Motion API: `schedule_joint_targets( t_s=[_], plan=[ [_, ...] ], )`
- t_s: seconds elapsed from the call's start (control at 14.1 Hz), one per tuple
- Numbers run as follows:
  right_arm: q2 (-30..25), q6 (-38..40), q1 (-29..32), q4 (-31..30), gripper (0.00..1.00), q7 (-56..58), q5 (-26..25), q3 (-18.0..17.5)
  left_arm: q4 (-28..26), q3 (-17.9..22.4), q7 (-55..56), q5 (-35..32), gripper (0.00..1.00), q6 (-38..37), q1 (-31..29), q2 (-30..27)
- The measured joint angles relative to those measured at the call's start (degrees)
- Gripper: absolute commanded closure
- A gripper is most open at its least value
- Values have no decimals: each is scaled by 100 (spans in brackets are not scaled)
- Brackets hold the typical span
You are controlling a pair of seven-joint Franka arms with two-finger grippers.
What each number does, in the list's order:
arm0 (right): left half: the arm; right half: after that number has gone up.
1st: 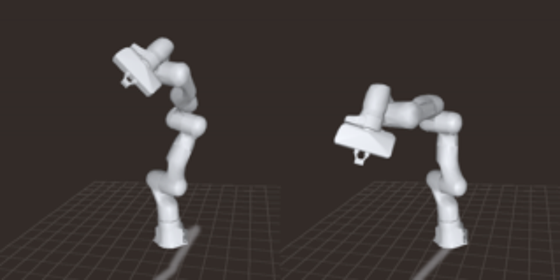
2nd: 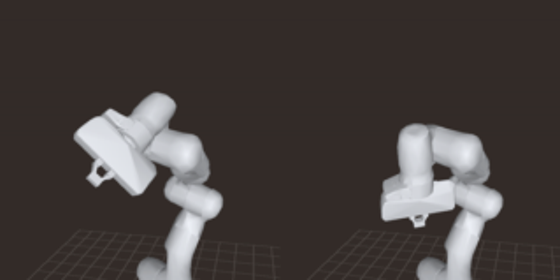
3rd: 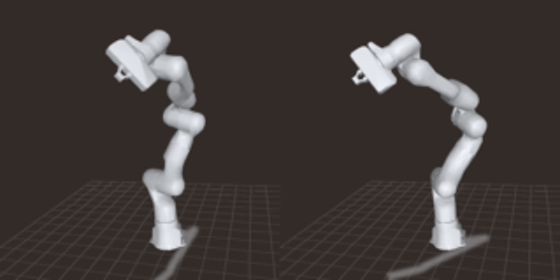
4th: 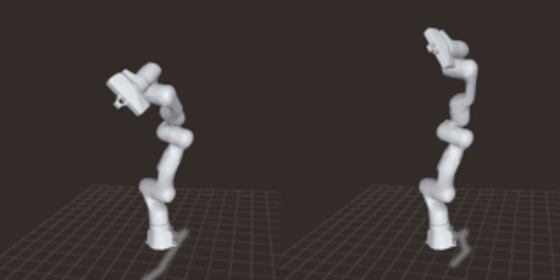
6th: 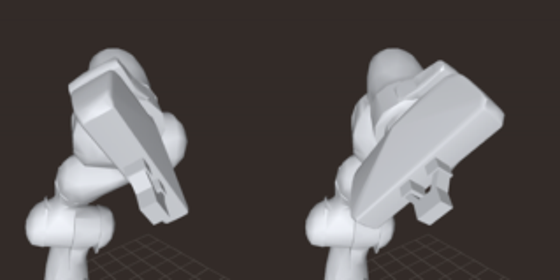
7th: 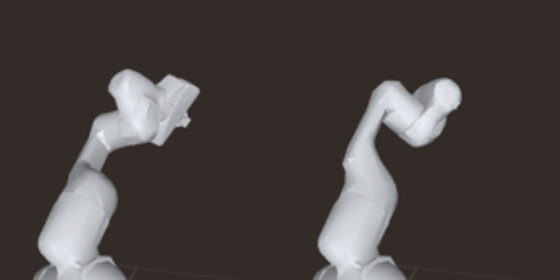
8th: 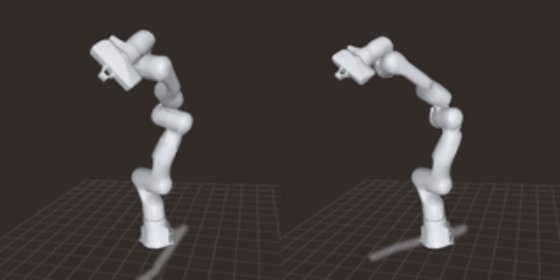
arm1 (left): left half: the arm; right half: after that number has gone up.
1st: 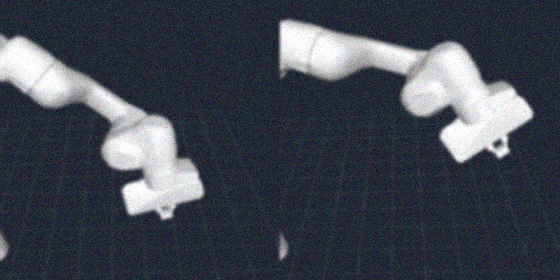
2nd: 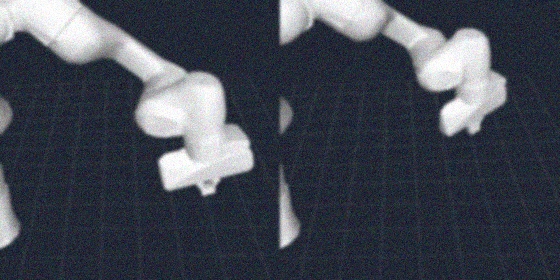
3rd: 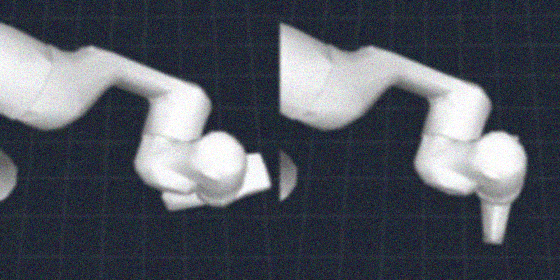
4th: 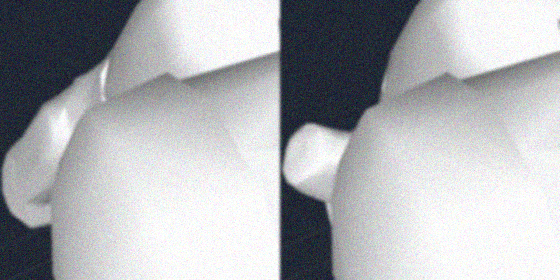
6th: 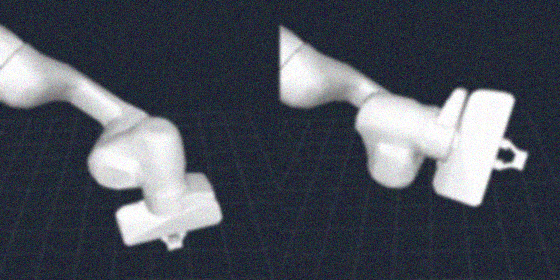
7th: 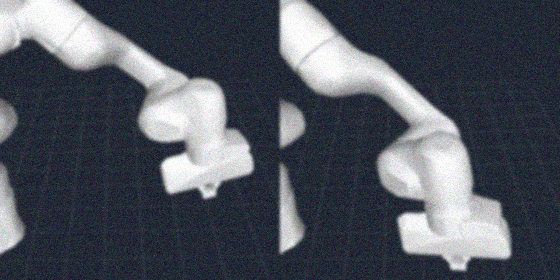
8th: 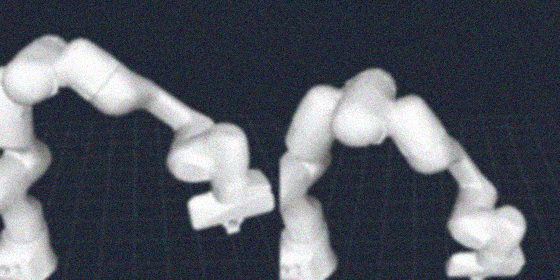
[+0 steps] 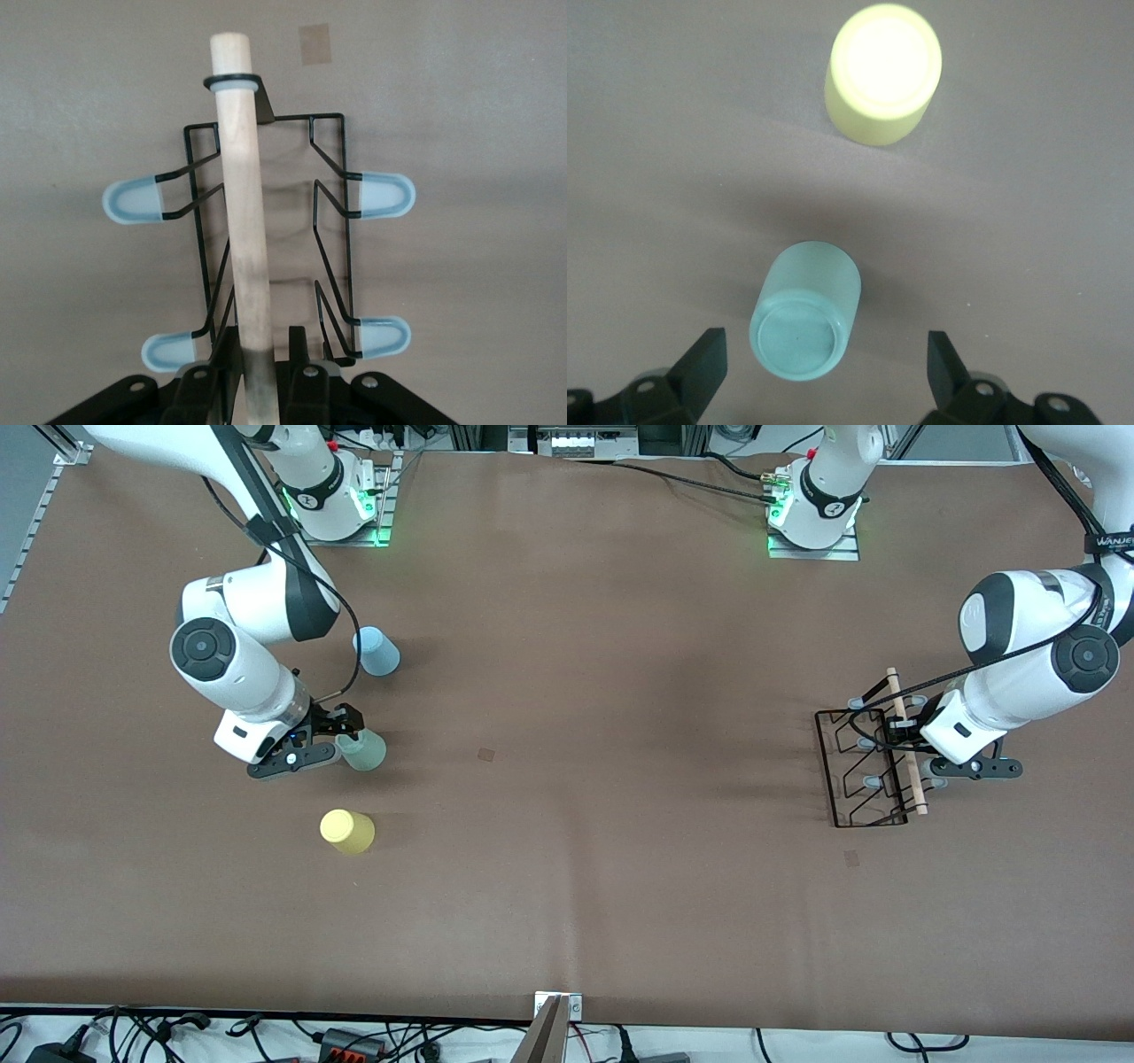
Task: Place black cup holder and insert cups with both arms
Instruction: 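Grasp the teal cup with the right gripper while the left gripper grasps the dowel, then carry the black rack by its dowel toward the table middle with the left gripper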
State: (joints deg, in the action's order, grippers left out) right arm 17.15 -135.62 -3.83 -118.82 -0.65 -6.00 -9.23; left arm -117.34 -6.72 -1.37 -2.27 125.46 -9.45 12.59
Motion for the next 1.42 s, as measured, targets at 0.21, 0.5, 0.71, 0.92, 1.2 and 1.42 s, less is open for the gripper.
schedule_joint_targets(
  t_s=[0.21,0.5,0.71,0.92,1.2,1.42],
  plan=[
    [73,-423,0,-303,0,-134,0,0,-1,-1,0,-1,99,2,-1,-9],
    [175,-520,0,-351,0,-257,0,0,93,-41,-1,-1,99,15,3,-18],
    [233,-569,0,-405,0,-306,0,0,690,-247,-5,-2,99,-509,125,-52],
    [285,-671,0,-496,0,-501,0,0,1072,-635,189,-3,99,-883,520,-89],
    [291,-691,-1,-521,0,-644,0,0,1147,-791,1284,-1,99,-884,1487,132],
    [292,-696,-3,-522,0,-655,0,-1,1583,-811,2559,-3,99,-854,2247,508]
  ],
)
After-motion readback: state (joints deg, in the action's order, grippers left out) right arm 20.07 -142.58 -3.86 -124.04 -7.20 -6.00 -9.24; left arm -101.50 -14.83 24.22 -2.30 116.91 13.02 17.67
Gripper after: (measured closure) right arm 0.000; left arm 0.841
